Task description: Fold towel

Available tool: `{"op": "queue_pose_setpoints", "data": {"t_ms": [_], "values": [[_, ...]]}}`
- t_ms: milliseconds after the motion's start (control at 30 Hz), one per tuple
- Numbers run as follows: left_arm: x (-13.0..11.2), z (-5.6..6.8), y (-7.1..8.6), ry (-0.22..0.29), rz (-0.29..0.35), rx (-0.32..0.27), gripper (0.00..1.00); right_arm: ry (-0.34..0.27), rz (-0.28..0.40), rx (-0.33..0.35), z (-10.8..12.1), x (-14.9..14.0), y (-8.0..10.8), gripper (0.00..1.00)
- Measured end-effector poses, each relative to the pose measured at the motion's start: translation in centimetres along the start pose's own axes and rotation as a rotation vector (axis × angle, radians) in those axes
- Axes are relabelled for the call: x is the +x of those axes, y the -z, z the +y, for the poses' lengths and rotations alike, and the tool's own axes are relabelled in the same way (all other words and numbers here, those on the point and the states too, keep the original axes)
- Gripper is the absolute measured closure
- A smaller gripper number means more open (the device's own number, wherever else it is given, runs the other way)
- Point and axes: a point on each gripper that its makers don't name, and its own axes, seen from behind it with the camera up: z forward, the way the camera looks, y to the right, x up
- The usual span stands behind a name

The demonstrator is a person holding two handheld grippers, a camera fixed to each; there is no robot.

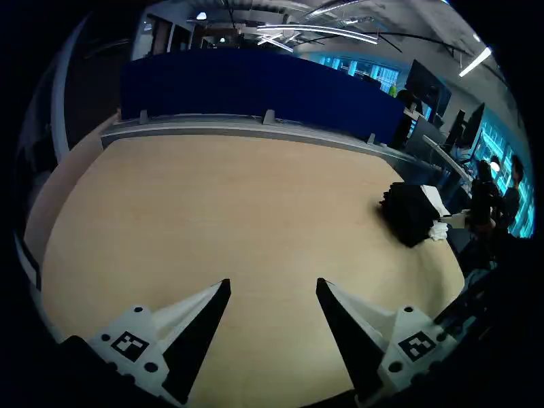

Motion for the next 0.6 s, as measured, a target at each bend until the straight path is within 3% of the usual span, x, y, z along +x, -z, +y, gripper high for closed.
{"op": "queue_pose_setpoints", "data": {"t_ms": [100,400,600], "values": [[0.0,0.1,0.0,-0.002,0.000,-0.002,0.06,0.003,0.015,-0.018,0.3,0.4,0.4,0.25],[0.2,-0.1,0.0,0.001,0.002,-0.006,0.06,-0.013,0.023,-0.078,1.8,0.5,1.3,0.24],[0.2,-0.4,0.1,0.006,0.003,-0.005,0.07,-0.028,0.075,-0.045,0.3,2.4,1.5,0.24]]}}
